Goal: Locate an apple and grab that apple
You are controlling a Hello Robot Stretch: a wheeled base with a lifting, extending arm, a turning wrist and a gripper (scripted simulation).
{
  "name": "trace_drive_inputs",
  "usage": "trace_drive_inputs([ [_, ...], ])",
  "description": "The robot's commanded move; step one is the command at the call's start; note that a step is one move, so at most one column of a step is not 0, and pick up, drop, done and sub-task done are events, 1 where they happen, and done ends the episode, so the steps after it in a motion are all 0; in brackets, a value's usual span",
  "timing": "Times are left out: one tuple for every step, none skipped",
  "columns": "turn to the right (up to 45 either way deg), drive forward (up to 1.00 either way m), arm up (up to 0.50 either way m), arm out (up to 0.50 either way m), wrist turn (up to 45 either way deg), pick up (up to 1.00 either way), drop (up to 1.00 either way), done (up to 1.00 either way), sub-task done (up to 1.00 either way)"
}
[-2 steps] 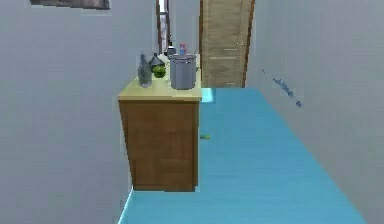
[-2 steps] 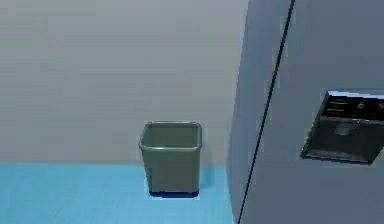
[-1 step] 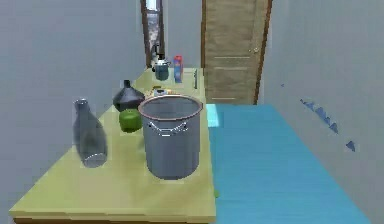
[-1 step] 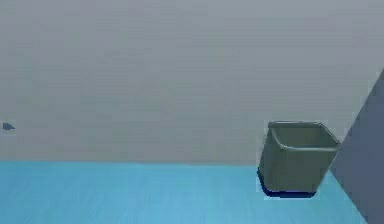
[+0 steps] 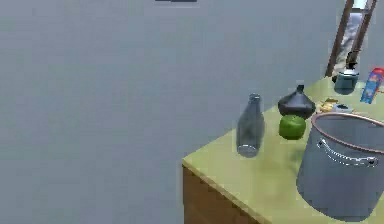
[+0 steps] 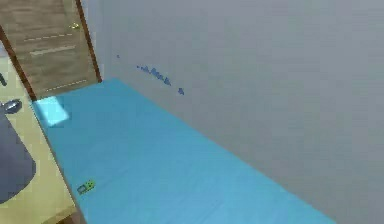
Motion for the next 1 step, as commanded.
trace_drive_inputs([
  [-45.0, 0.0, 0.0, 0.0, 0.0, 0.0, 0.0, 0.0, 0.0],
])
